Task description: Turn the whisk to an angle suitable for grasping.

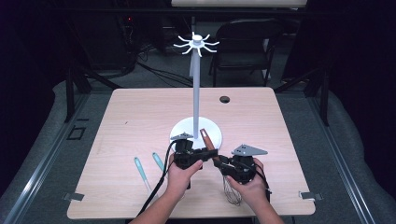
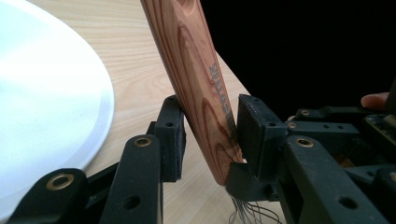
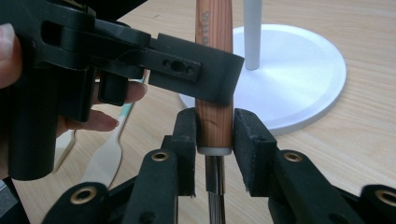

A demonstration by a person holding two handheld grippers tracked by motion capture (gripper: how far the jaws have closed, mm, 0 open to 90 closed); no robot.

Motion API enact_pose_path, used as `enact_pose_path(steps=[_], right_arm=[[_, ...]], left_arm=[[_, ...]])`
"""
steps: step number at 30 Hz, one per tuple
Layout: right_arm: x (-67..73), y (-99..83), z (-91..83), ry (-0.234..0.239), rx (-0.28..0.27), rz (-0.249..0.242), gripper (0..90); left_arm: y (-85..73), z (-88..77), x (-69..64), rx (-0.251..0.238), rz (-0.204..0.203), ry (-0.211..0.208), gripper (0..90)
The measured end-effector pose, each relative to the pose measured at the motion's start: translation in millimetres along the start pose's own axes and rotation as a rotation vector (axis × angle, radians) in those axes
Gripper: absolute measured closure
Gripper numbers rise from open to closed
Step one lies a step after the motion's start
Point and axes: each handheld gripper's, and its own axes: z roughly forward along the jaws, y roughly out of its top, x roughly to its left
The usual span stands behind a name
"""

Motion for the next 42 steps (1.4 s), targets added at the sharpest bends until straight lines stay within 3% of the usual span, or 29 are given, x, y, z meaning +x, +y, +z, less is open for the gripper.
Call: enact_pose_path(steps=[5,10,12,17,22,26,34,40,42], right_arm=[[-5.1,2.4,-11.7,0.003,-0.030,0.016,67.3],[-19.9,4.1,-23.2,-0.055,-0.068,0.044,66.1],[-31.5,1.6,-24.7,-0.110,-0.060,0.062,65.8],[-47.8,-5.7,-21.5,-0.136,-0.027,0.104,64.8],[-53.0,-9.0,-19.1,-0.146,-0.016,0.124,64.5],[-53.2,-9.7,-18.7,-0.145,-0.021,0.124,64.0],[-57.9,-11.1,-19.6,-0.149,-0.023,0.150,64.0],[-59.6,-11.9,-20.6,-0.152,-0.026,0.157,64.0],[-59.9,-12.0,-20.9,-0.153,-0.029,0.159,64.0]], left_arm=[[2.0,-2.6,1.3,-0.001,0.003,-0.002,63.0],[4.7,-5.6,-0.9,-0.003,0.019,-0.001,63.6],[5.9,-7.0,-2.9,-0.005,0.021,-0.002,64.3],[7.5,-11.4,-10.9,-0.008,0.041,-0.021,65.6],[9.1,-13.9,-18.7,-0.008,0.063,-0.036,67.4],[12.2,-17.3,-30.3,0.000,0.082,-0.070,69.3],[21.3,-24.9,-45.7,0.011,0.130,-0.080,70.6],[35.6,-34.9,-56.0,0.015,0.205,-0.031,70.6],[37.7,-36.6,-56.3,0.017,0.214,-0.022,70.6]])
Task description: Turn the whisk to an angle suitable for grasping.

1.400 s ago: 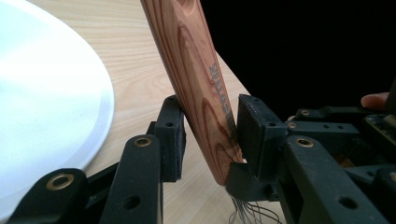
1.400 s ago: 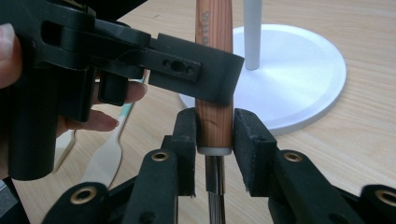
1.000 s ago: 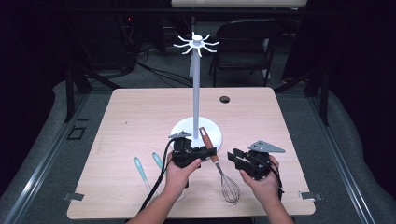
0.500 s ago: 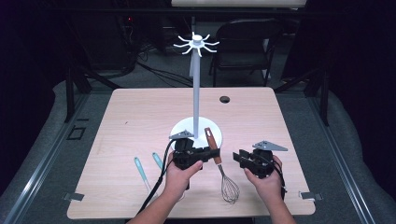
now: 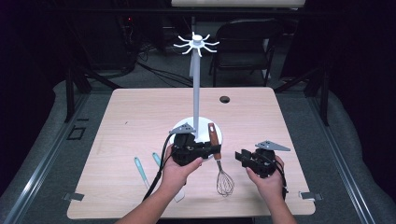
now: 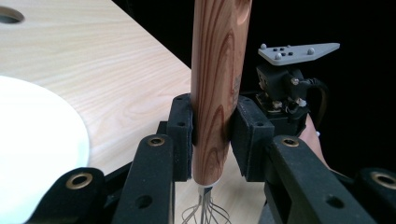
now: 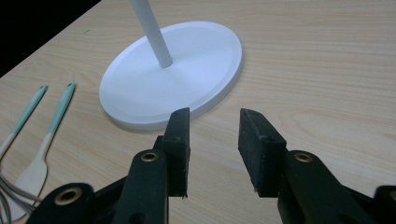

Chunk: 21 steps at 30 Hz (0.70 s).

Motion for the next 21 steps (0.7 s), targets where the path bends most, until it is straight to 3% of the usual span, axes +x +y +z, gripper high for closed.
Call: enact_pose_path(steps=[11,21], right_arm=[[-2.7,-1.3,1.4,0.000,0.004,0.010,63.5],[-4.9,-3.3,2.0,-0.011,0.007,0.015,63.1]], left_arm=[[19.9,-17.1,5.1,0.012,0.053,0.074,70.6],[48.2,-35.2,4.7,0.018,0.112,0.142,70.6]])
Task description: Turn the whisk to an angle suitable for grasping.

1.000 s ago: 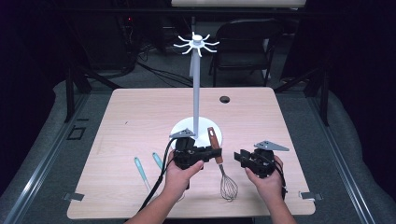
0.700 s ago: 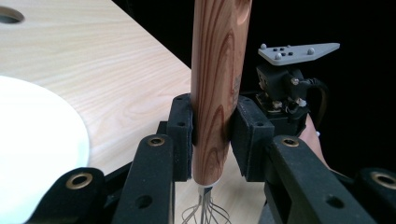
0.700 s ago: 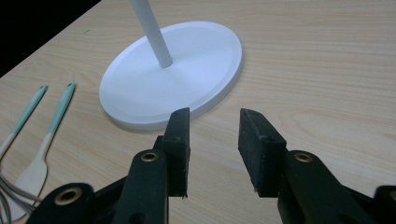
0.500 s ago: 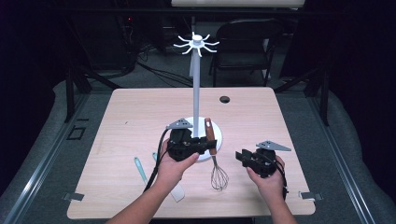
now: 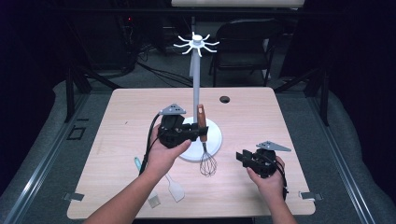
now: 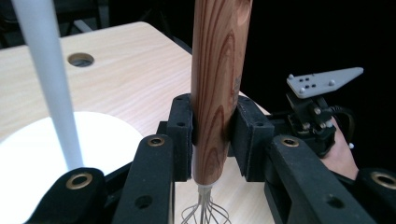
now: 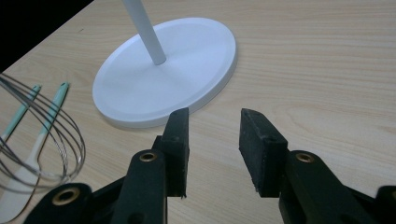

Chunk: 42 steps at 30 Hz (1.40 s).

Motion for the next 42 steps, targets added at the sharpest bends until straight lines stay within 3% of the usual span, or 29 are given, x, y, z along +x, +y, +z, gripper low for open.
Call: enact_pose_path(steps=[4,15,16,29,35,42], right_arm=[[-0.1,-0.4,-0.3,0.002,-0.002,-0.001,62.9],[0.4,-2.8,1.0,0.004,0.007,0.000,62.2],[0.5,-2.9,1.0,0.003,0.007,-0.001,62.2],[1.7,-4.3,2.6,0.016,0.008,0.001,61.7],[0.7,-4.3,2.1,0.010,0.011,0.003,61.6],[0.2,-4.3,1.8,0.011,0.007,0.007,61.6]], left_arm=[[18.4,-9.0,-0.9,-0.003,0.039,0.040,70.6],[56.3,-20.8,-5.4,-0.031,0.081,0.111,70.6],[62.7,-20.8,-6.6,-0.034,0.081,0.131,70.5],[100.9,-24.9,-21.5,-0.072,0.109,0.197,70.5],[115.5,-27.1,-21.8,-0.088,0.104,0.226,70.5],[119.0,-23.9,-15.3,-0.083,0.087,0.239,70.5]])
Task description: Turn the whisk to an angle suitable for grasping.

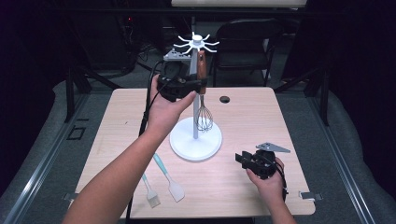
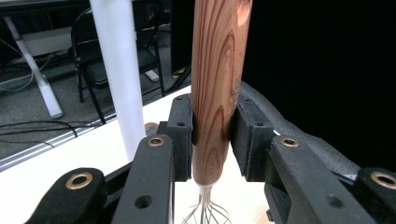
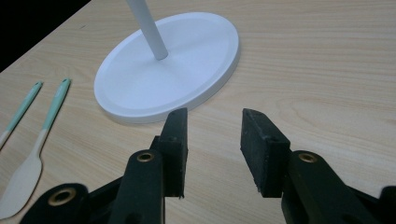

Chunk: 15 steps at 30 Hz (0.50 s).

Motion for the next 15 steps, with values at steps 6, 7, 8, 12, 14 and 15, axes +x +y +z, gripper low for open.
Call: enact_pose_path(steps=[6,7,8,12,14,15], right_arm=[[0.5,-0.1,0.3,0.001,0.003,-0.005,61.6],[0.5,-0.1,0.3,0.001,0.003,-0.005,61.6],[0.4,-0.1,0.3,0.000,0.004,-0.005,61.6],[-0.2,0.0,-0.3,-0.004,0.005,-0.006,61.6],[-0.1,-0.1,-0.6,-0.002,0.004,-0.006,61.6],[-0.1,-0.2,-0.7,-0.002,0.004,-0.006,61.6]], left_arm=[[-1.6,5.3,7.6,0.000,-0.010,0.001,70.5],[-1.8,5.8,9.0,-0.001,-0.010,0.001,70.5],[-2.0,6.1,10.4,0.001,-0.010,-0.002,70.5],[-3.1,8.0,14.3,0.000,-0.010,-0.006,70.5],[-3.5,9.4,15.9,0.001,-0.007,-0.010,70.4],[-4.0,10.4,16.8,-0.003,-0.002,-0.009,70.5]])
